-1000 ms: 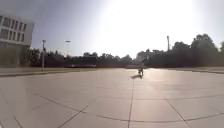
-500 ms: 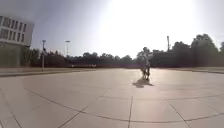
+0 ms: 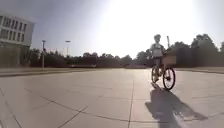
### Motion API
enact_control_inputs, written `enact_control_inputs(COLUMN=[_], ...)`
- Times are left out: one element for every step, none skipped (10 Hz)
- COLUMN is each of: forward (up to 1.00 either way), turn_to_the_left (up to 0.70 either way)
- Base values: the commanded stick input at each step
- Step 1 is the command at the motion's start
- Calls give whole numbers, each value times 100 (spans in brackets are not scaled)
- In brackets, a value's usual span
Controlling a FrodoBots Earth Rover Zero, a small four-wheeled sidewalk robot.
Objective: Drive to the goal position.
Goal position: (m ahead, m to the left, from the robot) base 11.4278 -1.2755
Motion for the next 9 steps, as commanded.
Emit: enact_control_inputs(forward=[6,6,7,7,7,6,7,7,6], turn_to_the_left=[-1,-1,-1,-1,-1,-1,-1,-1,-1])
